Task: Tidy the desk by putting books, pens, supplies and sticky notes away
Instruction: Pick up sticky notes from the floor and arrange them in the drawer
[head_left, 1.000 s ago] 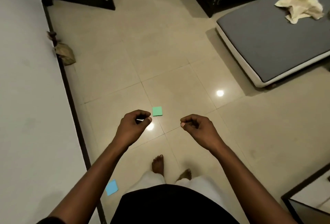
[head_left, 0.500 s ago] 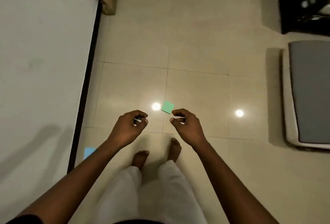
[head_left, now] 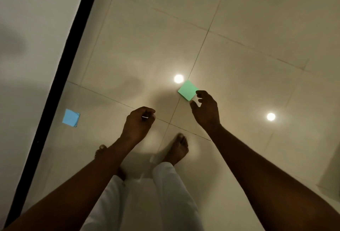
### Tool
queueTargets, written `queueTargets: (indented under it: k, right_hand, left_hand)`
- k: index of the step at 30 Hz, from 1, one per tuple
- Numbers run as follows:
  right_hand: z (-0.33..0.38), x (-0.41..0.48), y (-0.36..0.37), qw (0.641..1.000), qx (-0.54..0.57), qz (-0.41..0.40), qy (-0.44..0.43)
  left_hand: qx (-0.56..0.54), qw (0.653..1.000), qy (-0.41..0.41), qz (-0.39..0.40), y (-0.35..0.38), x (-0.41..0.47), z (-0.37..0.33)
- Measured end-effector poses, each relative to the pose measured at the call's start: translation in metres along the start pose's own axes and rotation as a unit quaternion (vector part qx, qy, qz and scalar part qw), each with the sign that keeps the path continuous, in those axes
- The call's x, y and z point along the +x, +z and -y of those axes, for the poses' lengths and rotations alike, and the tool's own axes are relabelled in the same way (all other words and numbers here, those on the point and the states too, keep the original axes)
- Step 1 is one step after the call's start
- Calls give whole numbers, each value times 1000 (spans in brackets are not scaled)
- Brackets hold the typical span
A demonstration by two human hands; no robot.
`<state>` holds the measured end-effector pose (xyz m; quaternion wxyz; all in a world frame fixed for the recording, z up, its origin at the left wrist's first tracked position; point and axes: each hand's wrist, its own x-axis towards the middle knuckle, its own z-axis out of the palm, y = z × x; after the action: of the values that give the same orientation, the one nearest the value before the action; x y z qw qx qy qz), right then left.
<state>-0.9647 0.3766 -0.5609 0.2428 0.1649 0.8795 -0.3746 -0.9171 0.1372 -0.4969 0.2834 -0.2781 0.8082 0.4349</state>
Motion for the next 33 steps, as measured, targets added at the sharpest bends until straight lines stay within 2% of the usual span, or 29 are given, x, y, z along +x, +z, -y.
queueTargets:
  k: [10, 18, 22, 26, 29, 33]
  right_hand:
    - [-79, 123, 122, 988, -136, 78, -10]
    - [-127, 194, 158, 978, -204, 33, 20]
    - [-131, 195, 173, 959, -282, 1, 25]
    - [-126, 189, 181, 953, -300, -9, 31]
    - [-122, 187, 180, 963, -270, -1, 19]
    - [-95, 170, 188, 994, -108, -8, 1]
  left_hand:
    - [-41, 998, -26, -47, 34, 111, 116]
    - [-42, 997, -11, -60, 39, 159, 187]
    - [-42, 998, -1, -53, 47, 168, 198]
    - [-40, 998, 0, -44, 52, 176, 196]
    - [-44, 998, 2, -39, 50, 181, 193]
    - [-44, 998, 15, -44, 34, 183, 193]
